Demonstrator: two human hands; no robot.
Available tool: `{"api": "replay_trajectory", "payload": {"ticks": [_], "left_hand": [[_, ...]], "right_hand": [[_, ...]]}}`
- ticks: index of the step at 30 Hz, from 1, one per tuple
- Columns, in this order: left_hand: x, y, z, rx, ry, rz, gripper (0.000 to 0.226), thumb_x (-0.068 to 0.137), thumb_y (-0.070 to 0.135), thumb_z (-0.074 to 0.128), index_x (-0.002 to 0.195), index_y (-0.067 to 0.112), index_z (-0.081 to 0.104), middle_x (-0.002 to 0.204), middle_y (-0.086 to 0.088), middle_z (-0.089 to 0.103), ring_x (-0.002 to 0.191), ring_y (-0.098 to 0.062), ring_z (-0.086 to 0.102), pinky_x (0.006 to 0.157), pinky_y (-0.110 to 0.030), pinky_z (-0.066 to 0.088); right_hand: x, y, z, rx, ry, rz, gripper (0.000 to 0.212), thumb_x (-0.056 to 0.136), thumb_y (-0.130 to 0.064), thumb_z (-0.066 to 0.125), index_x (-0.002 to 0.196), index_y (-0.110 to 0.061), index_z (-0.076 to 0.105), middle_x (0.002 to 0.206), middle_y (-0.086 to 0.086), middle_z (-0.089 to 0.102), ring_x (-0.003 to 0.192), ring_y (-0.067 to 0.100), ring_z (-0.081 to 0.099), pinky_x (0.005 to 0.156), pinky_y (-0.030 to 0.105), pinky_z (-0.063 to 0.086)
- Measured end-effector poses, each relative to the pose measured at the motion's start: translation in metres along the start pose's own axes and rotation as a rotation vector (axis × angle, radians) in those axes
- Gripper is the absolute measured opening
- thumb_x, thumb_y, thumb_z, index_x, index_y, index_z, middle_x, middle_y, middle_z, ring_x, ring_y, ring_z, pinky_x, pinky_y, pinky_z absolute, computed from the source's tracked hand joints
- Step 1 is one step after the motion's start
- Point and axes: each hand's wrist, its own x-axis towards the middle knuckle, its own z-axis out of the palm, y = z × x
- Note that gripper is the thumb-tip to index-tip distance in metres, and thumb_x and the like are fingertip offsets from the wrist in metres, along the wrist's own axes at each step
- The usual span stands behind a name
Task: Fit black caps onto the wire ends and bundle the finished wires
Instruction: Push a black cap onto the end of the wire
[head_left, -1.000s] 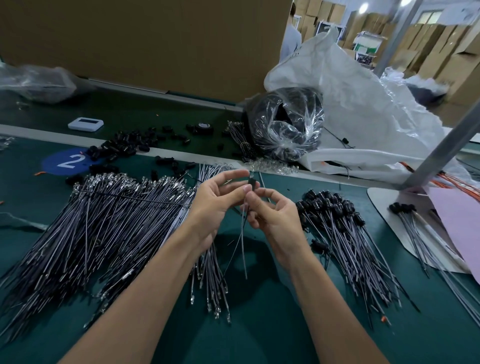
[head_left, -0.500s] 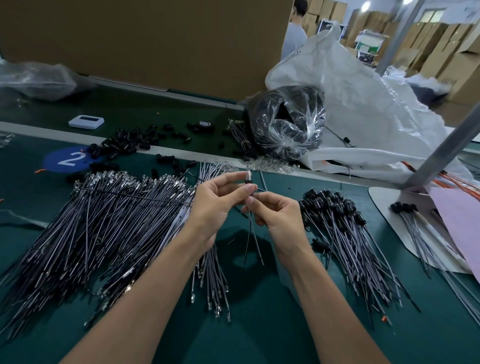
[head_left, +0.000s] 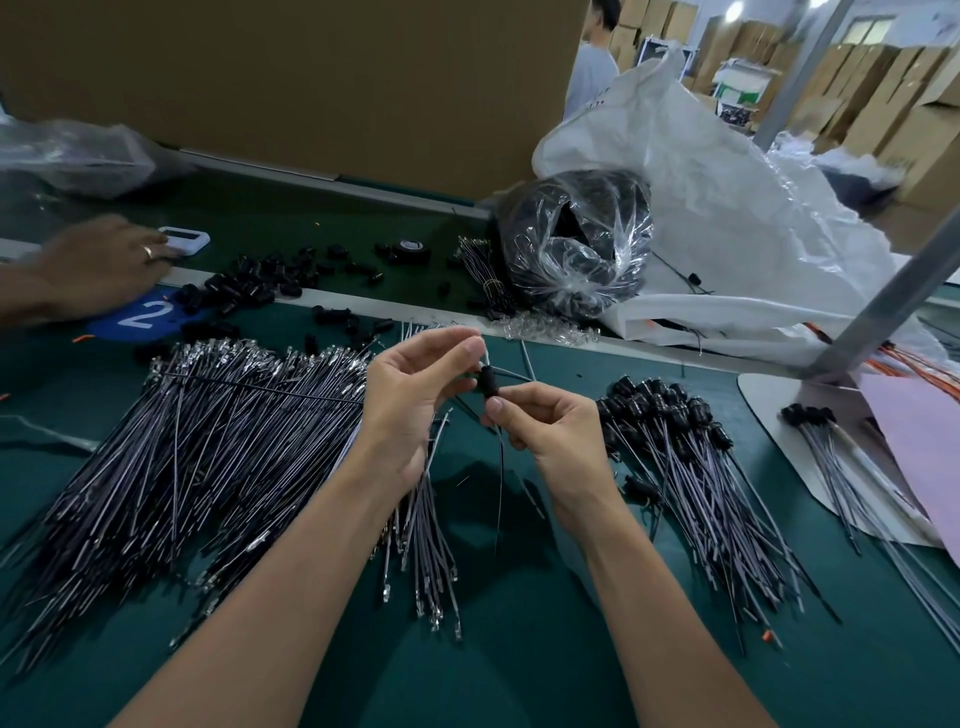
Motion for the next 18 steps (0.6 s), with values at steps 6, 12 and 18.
{"api": "replay_trajectory", "payload": {"ticks": [6,12,18], "left_hand": [[0.0019,-0.003,-0.0011,-0.015,0.023,0.001,0.012,0.068,0.018,0.074,0.079,0.015,0.076,0.078,-0.002,0.074,0.072,-0.011,0.068,0.068,-0.022,0.055],[0.0011,-0.0048,-0.0007,-0.014,0.102,-0.006,0.014,0.075,0.011,0.069,0.089,0.006,0.071,0.079,-0.004,0.075,0.071,-0.01,0.07,0.068,-0.02,0.056],[0.001,-0.0035,-0.0017,-0.046,0.115,-0.054,0.021,0.068,0.015,0.071,0.088,0.008,0.072,0.08,-0.004,0.075,0.072,-0.013,0.071,0.068,-0.022,0.058]], "right_hand": [[0.0019,0.0034,-0.0009,-0.023,0.016,-0.011,0.01,0.081,-0.002,0.074,0.08,-0.012,0.074,0.067,0.003,0.073,0.058,0.001,0.064,0.055,0.007,0.043],[0.0025,0.0051,-0.0019,-0.101,0.066,-0.061,0.006,0.085,-0.003,0.071,0.087,-0.008,0.074,0.07,0.002,0.074,0.061,0.001,0.065,0.06,0.009,0.046],[0.0024,0.0063,-0.0016,-0.158,0.088,-0.106,0.006,0.086,-0.005,0.07,0.088,-0.008,0.075,0.073,0.002,0.075,0.063,0.002,0.065,0.064,0.012,0.047]]}}
